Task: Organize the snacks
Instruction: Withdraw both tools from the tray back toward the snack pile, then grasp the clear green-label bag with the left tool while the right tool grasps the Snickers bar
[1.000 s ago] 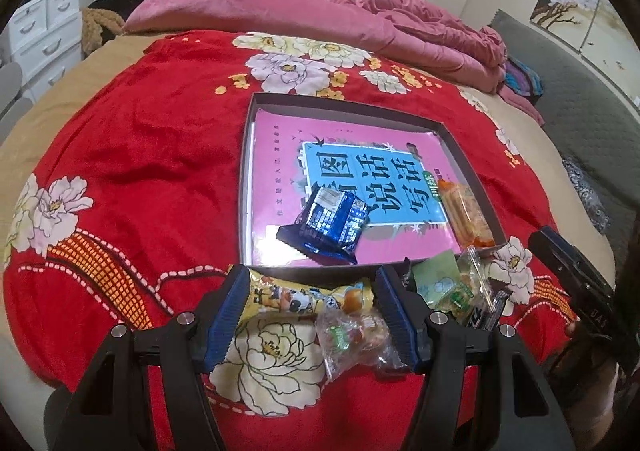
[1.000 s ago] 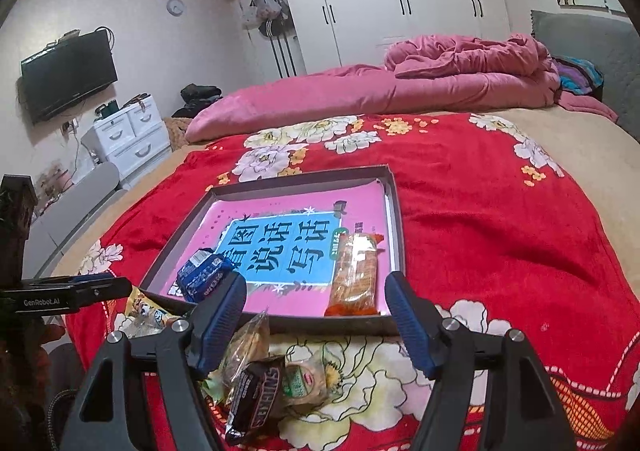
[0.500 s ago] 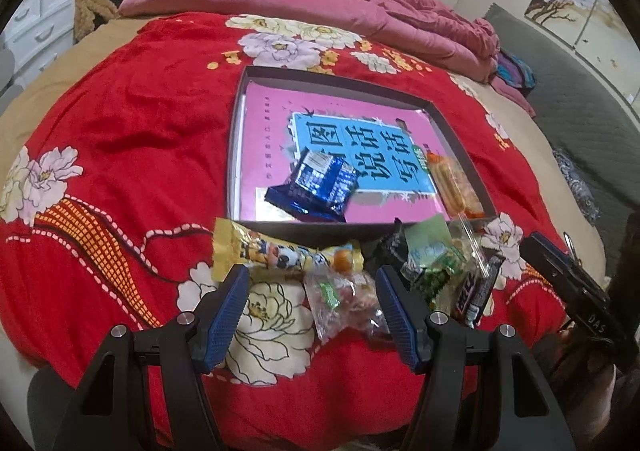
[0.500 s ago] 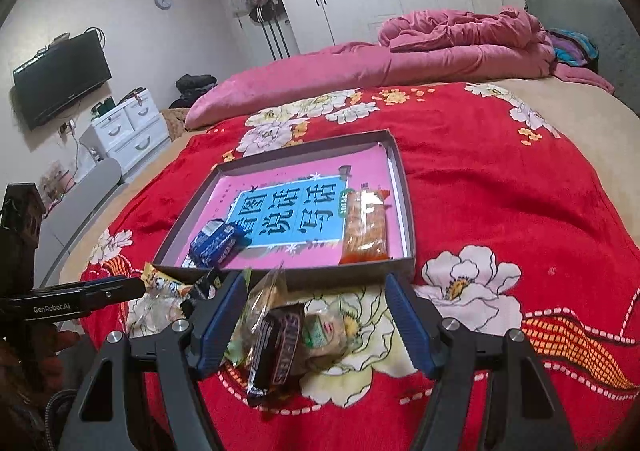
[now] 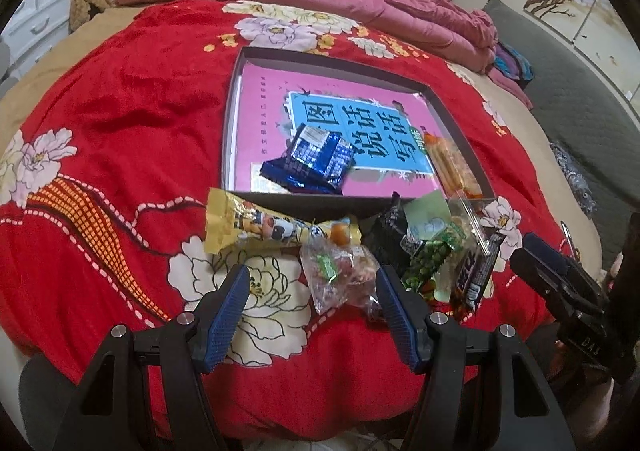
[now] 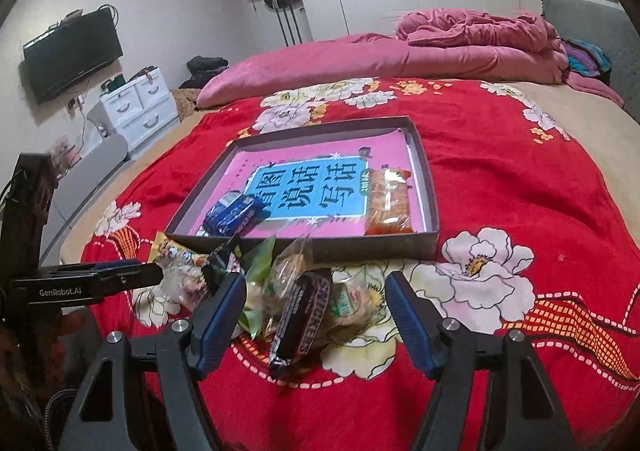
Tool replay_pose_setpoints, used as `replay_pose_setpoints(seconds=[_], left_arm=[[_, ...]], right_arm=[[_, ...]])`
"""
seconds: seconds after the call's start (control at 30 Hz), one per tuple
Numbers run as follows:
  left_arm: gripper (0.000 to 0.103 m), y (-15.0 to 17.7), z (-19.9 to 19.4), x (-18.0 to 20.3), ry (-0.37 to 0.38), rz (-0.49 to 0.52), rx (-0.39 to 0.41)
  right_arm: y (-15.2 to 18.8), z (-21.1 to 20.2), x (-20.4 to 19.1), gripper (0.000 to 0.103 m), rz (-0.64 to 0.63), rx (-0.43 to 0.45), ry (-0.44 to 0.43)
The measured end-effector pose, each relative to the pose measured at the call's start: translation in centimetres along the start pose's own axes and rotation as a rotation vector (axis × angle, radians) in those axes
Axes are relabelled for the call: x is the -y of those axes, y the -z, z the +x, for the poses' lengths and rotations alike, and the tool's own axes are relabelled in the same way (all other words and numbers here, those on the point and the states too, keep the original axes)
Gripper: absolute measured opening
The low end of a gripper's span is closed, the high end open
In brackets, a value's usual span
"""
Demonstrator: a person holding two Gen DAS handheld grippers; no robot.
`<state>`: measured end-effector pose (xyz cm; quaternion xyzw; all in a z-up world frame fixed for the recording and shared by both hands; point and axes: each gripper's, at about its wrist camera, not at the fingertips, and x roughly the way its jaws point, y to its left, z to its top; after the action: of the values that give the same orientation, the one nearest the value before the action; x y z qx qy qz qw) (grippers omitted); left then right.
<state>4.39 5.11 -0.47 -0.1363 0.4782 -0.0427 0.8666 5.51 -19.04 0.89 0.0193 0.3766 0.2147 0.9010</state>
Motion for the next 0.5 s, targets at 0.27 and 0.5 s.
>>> replay_pose_setpoints(seconds=[0.27,0.5], left_arm=[[0.067,0.2,0.2,0.3,0.010,0.004,-0.007],[0.067,0.7,0.7,0.9,0.009,0.021,-0.025]], right_arm=[[0.8,0.5,-0.8,0.071,-0.024,-0.040,-0.015],[1.5,1.4,-1.6,0.055,-0.062,-0.087,-0.027]])
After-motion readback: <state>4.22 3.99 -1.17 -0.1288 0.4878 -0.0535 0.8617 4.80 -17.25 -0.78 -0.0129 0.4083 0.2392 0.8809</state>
